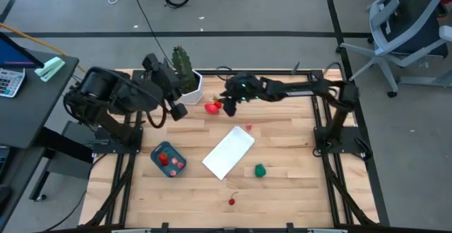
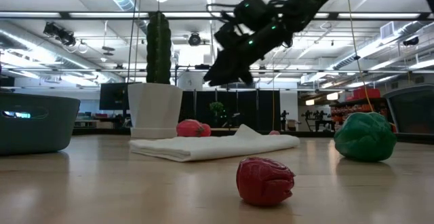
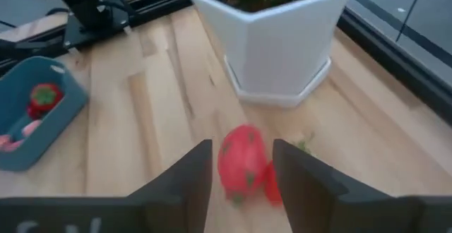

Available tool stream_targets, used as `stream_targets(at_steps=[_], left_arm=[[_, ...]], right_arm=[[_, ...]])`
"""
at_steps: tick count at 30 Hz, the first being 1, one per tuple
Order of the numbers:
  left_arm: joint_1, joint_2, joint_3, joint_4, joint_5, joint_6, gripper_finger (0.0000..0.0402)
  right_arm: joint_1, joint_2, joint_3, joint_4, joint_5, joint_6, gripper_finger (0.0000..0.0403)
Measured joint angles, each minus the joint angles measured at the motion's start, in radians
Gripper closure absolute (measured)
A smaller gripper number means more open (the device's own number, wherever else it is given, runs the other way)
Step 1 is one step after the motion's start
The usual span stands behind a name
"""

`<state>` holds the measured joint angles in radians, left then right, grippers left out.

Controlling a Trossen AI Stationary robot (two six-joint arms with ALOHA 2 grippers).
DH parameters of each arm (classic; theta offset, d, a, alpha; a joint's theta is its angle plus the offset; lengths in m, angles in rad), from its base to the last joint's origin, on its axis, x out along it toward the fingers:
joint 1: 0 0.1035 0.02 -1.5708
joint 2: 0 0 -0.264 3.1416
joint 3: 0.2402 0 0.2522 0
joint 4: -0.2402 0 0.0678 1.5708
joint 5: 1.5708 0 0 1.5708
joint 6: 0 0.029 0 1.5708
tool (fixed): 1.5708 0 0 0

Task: Pick and placing Produce into tupperware
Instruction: Put the strawberry into the blue bin

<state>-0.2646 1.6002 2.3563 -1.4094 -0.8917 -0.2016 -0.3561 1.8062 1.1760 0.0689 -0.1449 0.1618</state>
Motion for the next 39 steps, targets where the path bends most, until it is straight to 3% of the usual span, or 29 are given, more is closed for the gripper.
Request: stream_targets(at_steps=[11, 22, 39], left_arm=[[-0.001, -0.018, -0.007, -0.137, 0.001, -0.092, 0.0334], [-0.001, -0.017, -0.007, -0.137, 0.002, -0.108, 0.0336], [-0.001, -0.017, -0.007, -0.136, 0.002, -0.155, 0.0334]], right_arm=[[-0.03, 0.227, 0.313, -0.257, -0.02, -0.059, 0.0203], [-0.036, 0.332, 0.332, -0.261, 0.097, -0.025, 0.0202], [-0.037, 0.328, 0.333, -0.264, 0.082, -0.024, 0.0205]])
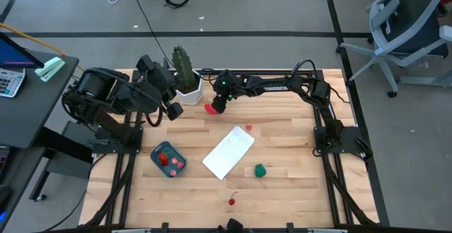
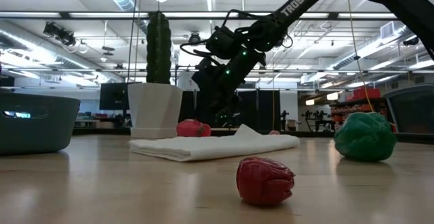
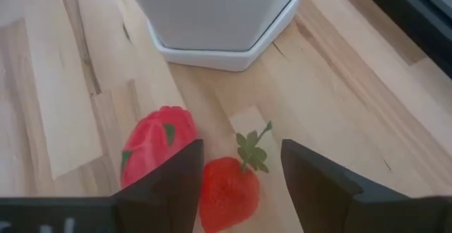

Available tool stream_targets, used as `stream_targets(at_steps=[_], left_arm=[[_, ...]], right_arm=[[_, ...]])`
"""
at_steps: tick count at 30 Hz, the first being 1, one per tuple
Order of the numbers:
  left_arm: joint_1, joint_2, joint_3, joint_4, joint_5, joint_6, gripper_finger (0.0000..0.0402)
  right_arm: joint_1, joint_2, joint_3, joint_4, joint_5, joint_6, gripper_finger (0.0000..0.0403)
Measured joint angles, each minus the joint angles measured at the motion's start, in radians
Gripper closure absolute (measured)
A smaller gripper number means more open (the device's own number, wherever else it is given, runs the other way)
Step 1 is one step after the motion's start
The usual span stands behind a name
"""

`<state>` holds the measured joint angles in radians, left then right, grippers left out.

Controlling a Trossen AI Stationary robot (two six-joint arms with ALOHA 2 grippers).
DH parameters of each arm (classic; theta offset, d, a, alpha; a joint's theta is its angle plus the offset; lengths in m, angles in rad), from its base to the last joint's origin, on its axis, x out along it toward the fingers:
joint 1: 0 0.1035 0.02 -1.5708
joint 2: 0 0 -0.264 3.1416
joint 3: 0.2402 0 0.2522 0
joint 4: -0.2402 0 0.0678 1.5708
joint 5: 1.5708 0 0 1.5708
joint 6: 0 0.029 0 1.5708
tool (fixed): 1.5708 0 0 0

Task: Pick and placing Produce into tupperware
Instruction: Put the strawberry into the blue bin

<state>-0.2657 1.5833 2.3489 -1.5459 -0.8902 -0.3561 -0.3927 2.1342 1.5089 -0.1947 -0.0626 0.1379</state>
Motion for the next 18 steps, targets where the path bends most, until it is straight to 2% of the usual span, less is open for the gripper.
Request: stream_targets(at_steps=[5, 13, 15, 18], left_arm=[[0.0, 0.0, 0.0, 0.0, 0.0, 0.001, 0.0339], [0.0, 0.0, 0.0, 0.0, 0.0, 0.002, 0.0336], [0.0, 0.0, 0.0, 0.0, 0.0, 0.003, 0.0334], [0.0, 0.0, 0.0, 0.0, 0.0, 0.003, 0.0334]], right_arm=[[0.0, 0.0, 0.06, -0.082, -0.032, -0.01, 0.0205], [0.003, -0.003, 0.299, -0.436, 0.006, -0.096, 0.0205], [0.002, -0.004, 0.32, -0.51, 0.008, -0.103, 0.0205], [0.002, -0.002, 0.31, -0.525, 0.009, -0.107, 0.0205]])
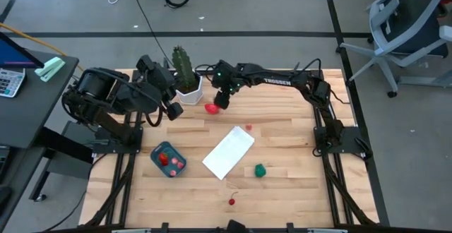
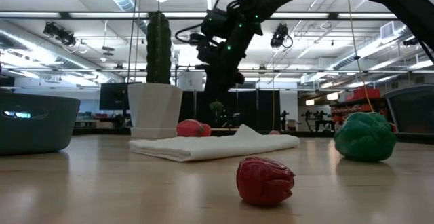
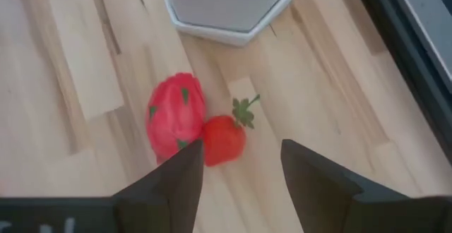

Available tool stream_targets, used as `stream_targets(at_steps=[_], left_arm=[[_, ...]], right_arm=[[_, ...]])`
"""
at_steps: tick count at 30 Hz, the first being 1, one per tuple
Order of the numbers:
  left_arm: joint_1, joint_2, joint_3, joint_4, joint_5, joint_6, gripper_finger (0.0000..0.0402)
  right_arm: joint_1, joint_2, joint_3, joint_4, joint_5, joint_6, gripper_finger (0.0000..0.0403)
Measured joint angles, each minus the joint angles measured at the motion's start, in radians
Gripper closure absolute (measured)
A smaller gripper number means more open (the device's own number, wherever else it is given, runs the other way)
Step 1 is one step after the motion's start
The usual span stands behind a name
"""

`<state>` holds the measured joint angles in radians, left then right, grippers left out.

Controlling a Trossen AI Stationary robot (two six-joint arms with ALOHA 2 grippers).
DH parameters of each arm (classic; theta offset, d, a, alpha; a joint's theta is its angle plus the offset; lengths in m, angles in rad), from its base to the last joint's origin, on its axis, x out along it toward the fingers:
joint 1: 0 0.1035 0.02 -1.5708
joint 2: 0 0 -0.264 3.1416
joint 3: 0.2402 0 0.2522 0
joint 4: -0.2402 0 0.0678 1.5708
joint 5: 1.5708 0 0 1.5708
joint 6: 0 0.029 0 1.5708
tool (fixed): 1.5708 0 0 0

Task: Pick and placing Produce into tupperware
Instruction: Put the strawberry into the blue bin

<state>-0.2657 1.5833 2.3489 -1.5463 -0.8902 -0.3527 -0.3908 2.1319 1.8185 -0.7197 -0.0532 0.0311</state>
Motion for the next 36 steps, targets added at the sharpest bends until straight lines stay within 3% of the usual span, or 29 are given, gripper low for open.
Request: stream_targets(at_steps=[17, 36], left_arm=[[0.0, 0.0, 0.0, 0.0, 0.0, 0.0, 0.0334], [0.0, 0.0, 0.0, -0.003, 0.0, 0.029, 0.0334]], right_arm=[[-0.002, 0.001, -0.041, 0.08, -0.054, -0.01, 0.0206], [-0.006, 0.13, 0.036, 0.095, -0.059, -0.026, 0.0208]])
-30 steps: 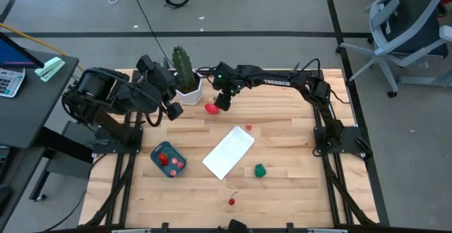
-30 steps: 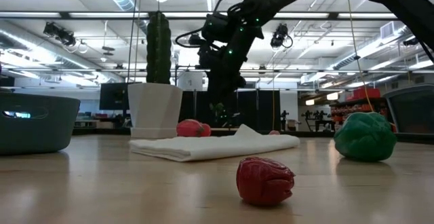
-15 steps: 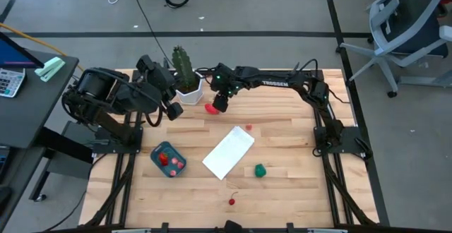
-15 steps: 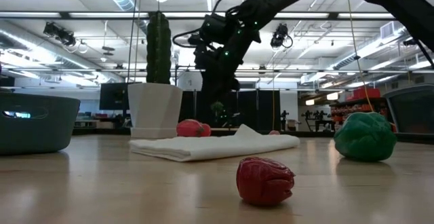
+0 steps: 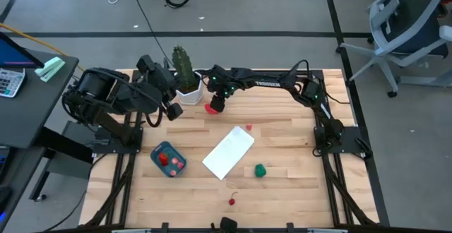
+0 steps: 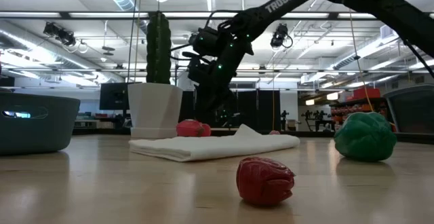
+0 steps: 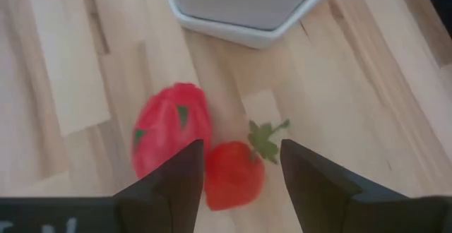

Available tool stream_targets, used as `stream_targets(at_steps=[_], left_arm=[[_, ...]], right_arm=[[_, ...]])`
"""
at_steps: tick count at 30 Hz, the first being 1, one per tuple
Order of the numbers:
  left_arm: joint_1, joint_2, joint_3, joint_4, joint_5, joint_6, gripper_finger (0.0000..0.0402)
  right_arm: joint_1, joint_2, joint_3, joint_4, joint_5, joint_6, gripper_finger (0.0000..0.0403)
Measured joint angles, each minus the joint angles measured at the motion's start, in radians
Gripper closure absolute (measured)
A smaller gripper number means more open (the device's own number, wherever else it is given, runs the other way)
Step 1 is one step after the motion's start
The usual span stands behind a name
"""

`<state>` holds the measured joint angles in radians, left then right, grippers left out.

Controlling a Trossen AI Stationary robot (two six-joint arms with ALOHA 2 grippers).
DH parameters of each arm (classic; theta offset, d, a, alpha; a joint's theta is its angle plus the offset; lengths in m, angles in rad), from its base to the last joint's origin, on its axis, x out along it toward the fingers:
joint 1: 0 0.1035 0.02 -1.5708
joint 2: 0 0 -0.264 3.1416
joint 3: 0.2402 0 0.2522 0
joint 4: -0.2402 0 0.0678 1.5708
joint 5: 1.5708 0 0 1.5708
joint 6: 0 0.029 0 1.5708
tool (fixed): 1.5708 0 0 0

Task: Pick and placing Produce into tupperware
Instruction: Put the strawberry into the blue bin

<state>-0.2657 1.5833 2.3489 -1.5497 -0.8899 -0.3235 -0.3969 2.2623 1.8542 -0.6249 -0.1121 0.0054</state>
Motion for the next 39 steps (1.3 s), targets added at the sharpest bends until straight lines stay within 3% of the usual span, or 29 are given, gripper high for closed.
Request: stream_targets(at_steps=[22, 39], left_arm=[[0.0, 0.0, 0.0, -0.02, 0.0, 0.005, 0.0342], [0.0, 0.0, 0.0, -0.019, 0.0, 0.028, 0.0343]], right_arm=[[0.0, 0.018, 0.003, 0.021, 0.028, -0.068, 0.0209], [0.032, 0.018, 0.002, 0.022, 0.099, -0.216, 0.024]])
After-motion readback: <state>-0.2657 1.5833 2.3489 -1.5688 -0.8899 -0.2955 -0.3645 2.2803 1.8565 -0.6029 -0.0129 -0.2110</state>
